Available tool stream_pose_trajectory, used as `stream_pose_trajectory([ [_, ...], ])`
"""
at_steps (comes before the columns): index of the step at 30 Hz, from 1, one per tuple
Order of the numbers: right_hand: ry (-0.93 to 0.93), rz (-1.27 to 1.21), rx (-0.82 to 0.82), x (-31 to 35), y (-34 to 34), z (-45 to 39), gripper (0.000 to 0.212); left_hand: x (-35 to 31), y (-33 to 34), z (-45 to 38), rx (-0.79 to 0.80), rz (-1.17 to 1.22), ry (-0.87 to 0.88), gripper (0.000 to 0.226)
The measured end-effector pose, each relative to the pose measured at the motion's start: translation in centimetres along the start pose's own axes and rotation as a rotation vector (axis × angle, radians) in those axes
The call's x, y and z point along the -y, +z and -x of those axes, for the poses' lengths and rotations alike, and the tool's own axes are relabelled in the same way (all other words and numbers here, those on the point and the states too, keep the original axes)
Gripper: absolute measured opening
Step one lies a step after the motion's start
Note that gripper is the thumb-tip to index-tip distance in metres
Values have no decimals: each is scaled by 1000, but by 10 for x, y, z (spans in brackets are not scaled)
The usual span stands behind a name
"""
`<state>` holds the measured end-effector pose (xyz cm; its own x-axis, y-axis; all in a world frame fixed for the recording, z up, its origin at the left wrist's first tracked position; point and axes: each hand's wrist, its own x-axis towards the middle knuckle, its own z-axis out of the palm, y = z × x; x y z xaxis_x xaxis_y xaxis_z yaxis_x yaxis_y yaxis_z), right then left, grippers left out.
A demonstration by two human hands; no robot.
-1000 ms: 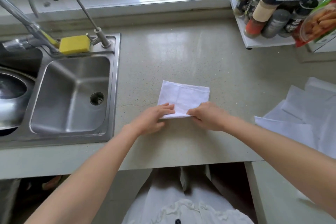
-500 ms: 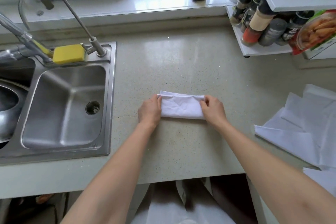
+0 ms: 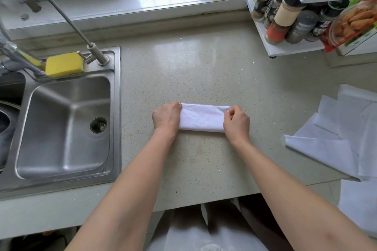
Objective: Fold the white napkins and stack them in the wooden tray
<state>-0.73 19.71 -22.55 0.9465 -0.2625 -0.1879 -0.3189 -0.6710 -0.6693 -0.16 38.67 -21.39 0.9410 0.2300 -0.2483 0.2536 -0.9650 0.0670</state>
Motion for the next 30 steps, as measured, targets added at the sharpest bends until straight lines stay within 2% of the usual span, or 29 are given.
stream_pose_trajectory([
  [4, 20, 54, 17, 5, -1, -3, 17, -2, -1, 0, 3, -50, 0, 35],
  [6, -2, 173, -6, 8, -4, -2, 14, -3, -2, 0, 13, -53, 3, 35],
  [8, -122, 365, -67, 8, -3, 1, 24, -3, -2, 0, 24, -45, 2, 35],
  [10, -333, 456, -113, 14, 5, 5, 42, -3, -2, -1, 28, -49, -1, 35],
  [12, -547, 509, -21, 21, 17, 10, 56, -2, -1, -2, 24, -48, 8, 34],
  [14, -614, 620, 199, 20, 26, 15, 65, -1, -1, -2, 19, -39, 27, 34],
  [16, -552, 671, 327, 8, 31, 19, 67, 0, -2, -3, 30, -3, 30, 35],
  [18, -532, 692, 326, -1, 31, 21, 65, 0, -3, -5, 39, 9, 19, 36],
  [19, -529, 699, 324, -3, 31, 21, 64, 1, -5, -5, -8, 13, 39, 35],
  [21, -525, 701, 330, -2, 32, 20, 65, 1, -3, 0, -190, 72, 189, 36],
  [22, -522, 694, 329, -1, 32, 20, 66, 1, 0, 4, -227, 102, 310, 42],
  [24, -531, 691, 337, -1, 33, 21, 66, 3, 14, 12, -111, 38, 548, 54],
  [25, -534, 692, 341, -3, 33, 21, 66, 7, 22, 16, -4, 7, 578, 58],
  [27, -493, 669, 316, -7, 27, 21, 65, 19, 33, 20, 101, 17, 504, 62],
  [30, -366, 652, 307, -14, 10, 19, 61, 26, 31, 12, 109, -53, 449, 61],
])
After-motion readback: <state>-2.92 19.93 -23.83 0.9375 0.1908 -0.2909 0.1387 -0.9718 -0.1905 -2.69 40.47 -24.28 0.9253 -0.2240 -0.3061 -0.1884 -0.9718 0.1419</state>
